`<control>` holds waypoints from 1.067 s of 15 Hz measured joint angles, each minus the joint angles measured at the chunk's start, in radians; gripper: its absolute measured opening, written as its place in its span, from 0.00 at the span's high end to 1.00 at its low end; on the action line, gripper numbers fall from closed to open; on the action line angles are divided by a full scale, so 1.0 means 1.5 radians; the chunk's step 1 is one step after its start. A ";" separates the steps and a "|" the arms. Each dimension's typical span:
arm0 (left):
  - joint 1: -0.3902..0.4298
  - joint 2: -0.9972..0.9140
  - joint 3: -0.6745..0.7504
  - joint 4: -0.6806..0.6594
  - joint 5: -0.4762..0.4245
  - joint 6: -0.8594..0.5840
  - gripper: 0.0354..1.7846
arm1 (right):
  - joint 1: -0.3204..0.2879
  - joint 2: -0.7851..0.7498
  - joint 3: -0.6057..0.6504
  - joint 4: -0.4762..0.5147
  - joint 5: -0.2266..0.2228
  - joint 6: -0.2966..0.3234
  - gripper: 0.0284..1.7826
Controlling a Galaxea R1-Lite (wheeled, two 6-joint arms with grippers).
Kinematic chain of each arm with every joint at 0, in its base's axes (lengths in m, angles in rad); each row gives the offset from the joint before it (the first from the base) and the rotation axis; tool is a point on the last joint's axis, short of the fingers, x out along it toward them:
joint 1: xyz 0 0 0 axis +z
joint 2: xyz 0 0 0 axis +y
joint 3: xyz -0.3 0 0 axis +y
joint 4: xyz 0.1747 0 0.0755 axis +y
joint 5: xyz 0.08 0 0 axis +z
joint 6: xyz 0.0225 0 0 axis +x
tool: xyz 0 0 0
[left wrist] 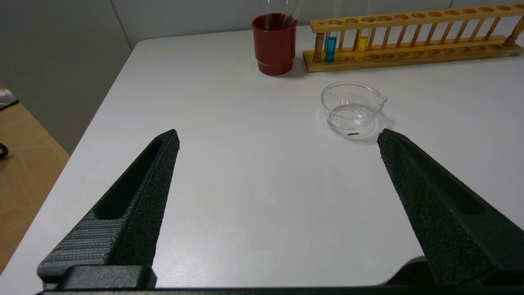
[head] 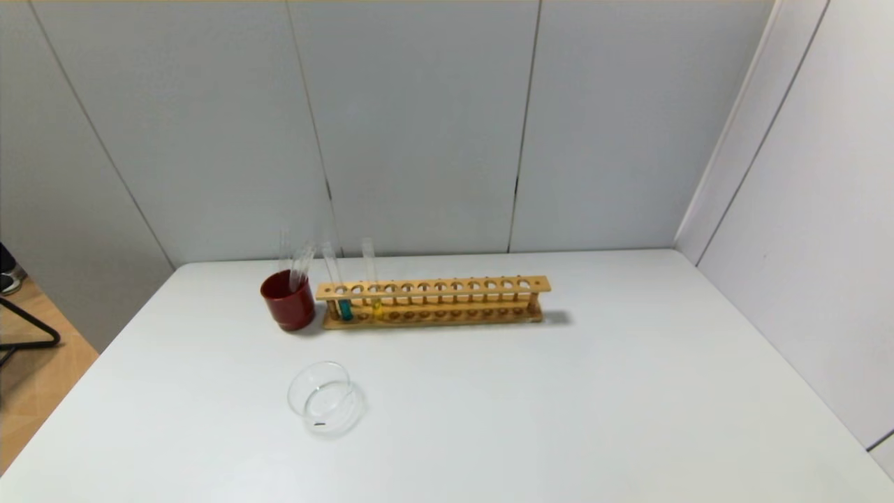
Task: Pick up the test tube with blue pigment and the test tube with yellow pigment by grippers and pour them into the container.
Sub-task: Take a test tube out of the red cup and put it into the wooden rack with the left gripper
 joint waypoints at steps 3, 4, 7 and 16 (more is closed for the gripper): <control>0.000 0.000 0.000 -0.002 0.000 -0.001 0.04 | 0.000 0.000 0.000 0.000 0.000 0.000 0.02; 0.000 0.000 0.000 -0.002 0.000 -0.001 0.04 | 0.000 0.000 0.000 0.000 0.000 0.000 0.02; -0.001 0.000 -0.002 -0.009 0.001 -0.001 0.04 | 0.000 0.000 0.000 0.000 0.000 0.000 0.02; -0.001 0.203 -0.301 0.049 -0.014 0.003 0.04 | 0.000 0.000 0.000 0.000 0.000 0.000 0.02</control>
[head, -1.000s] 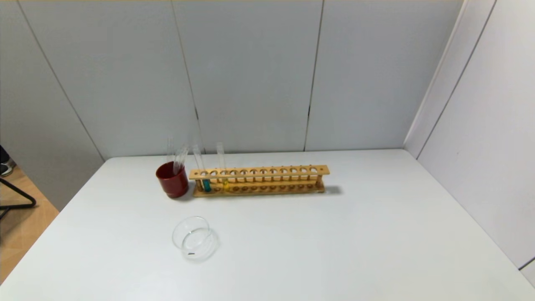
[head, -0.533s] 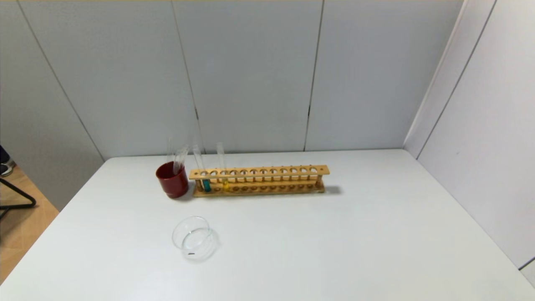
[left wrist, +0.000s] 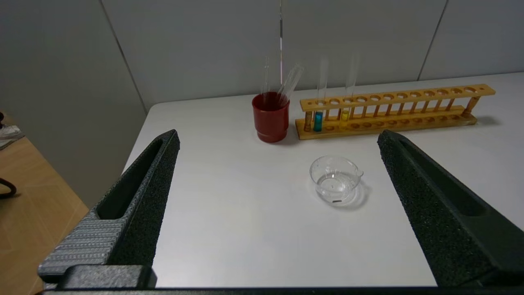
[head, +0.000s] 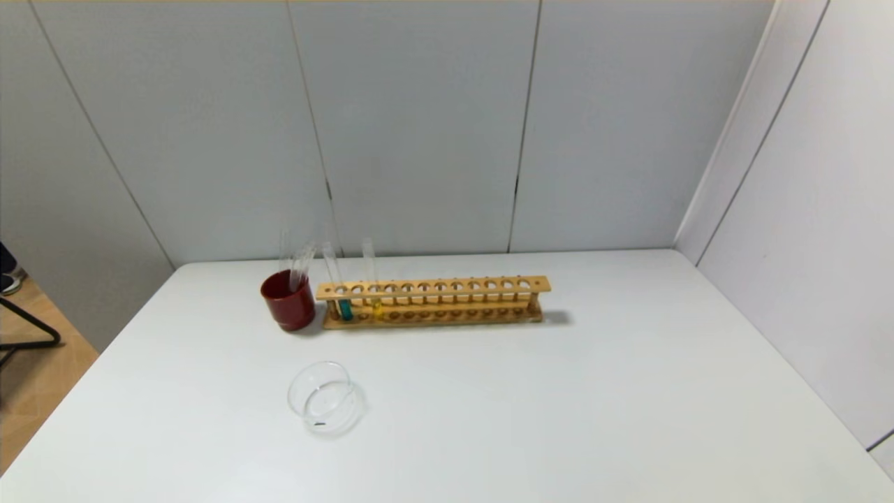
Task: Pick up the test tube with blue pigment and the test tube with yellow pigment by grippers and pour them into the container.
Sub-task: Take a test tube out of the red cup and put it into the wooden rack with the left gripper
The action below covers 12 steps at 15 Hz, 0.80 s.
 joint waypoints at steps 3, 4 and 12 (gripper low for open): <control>-0.001 0.176 -0.093 -0.044 -0.022 0.002 0.04 | 0.000 0.000 0.000 0.000 0.000 0.000 0.02; -0.001 0.239 -0.113 -0.071 -0.033 0.002 0.04 | 0.000 0.000 0.000 0.000 0.000 0.000 0.02; -0.054 0.653 -0.176 -0.303 -0.101 0.003 0.04 | 0.000 0.000 0.000 0.000 0.000 0.000 0.02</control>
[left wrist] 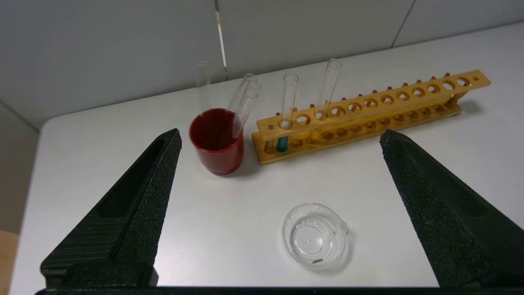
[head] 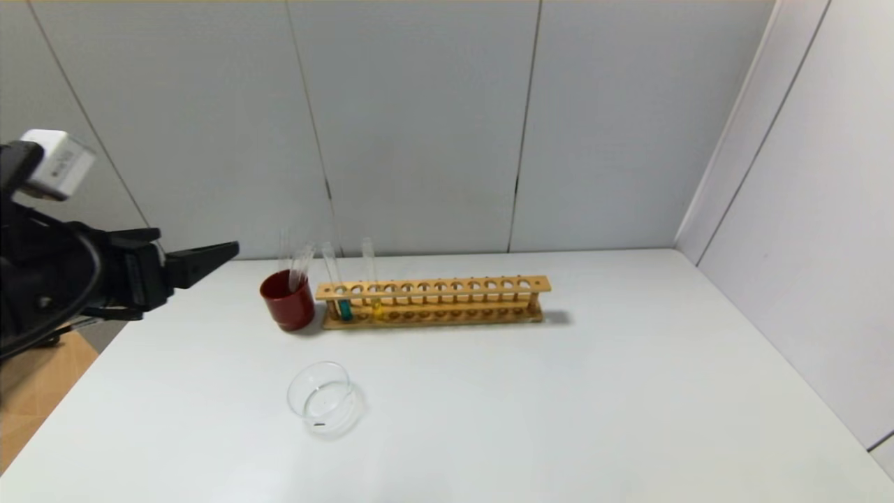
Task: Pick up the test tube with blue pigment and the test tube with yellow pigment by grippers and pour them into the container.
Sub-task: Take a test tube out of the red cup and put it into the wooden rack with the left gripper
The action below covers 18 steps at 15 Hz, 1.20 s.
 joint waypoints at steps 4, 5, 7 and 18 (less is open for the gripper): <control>-0.028 0.150 0.009 -0.099 -0.007 0.001 0.04 | 0.000 0.000 0.000 0.000 0.000 0.000 0.02; -0.035 0.183 0.014 -0.120 -0.006 0.006 0.04 | 0.000 0.000 0.000 0.000 0.000 0.000 0.02; -0.045 0.249 0.025 -0.170 -0.006 0.013 0.04 | 0.000 0.000 0.000 0.000 0.000 0.000 0.02; -0.073 0.431 0.010 -0.316 -0.004 -0.019 0.04 | 0.000 0.000 0.000 0.000 0.000 0.000 0.02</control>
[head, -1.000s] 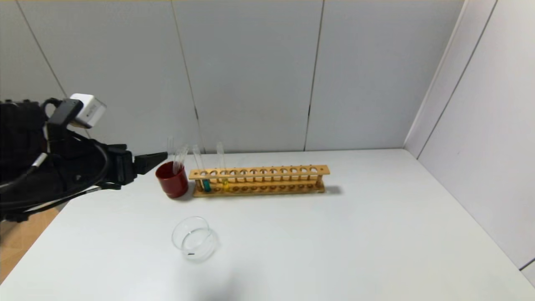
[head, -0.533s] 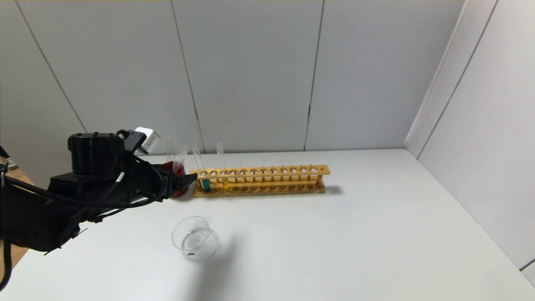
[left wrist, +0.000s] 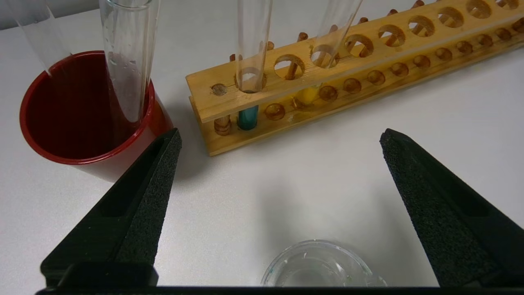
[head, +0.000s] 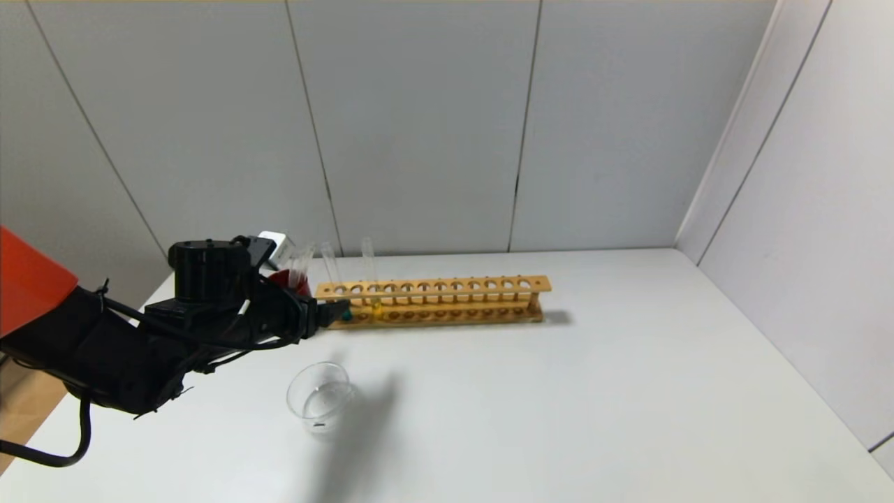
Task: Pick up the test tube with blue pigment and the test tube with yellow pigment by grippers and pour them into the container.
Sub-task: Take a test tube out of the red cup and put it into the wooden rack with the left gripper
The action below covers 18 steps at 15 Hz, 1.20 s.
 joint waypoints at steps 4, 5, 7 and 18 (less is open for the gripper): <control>-0.002 0.029 -0.037 0.000 0.004 -0.008 0.04 | 0.000 0.000 0.000 0.000 0.000 0.000 0.02; -0.002 0.035 -0.044 0.000 0.005 -0.008 0.04 | 0.000 0.000 0.000 0.000 0.000 0.000 0.02; -0.002 0.048 -0.062 0.000 0.005 -0.008 0.04 | 0.000 0.000 0.000 0.000 0.000 0.000 0.02; 0.001 0.139 -0.175 0.007 0.008 -0.021 0.04 | 0.000 0.000 0.000 0.000 0.000 0.000 0.02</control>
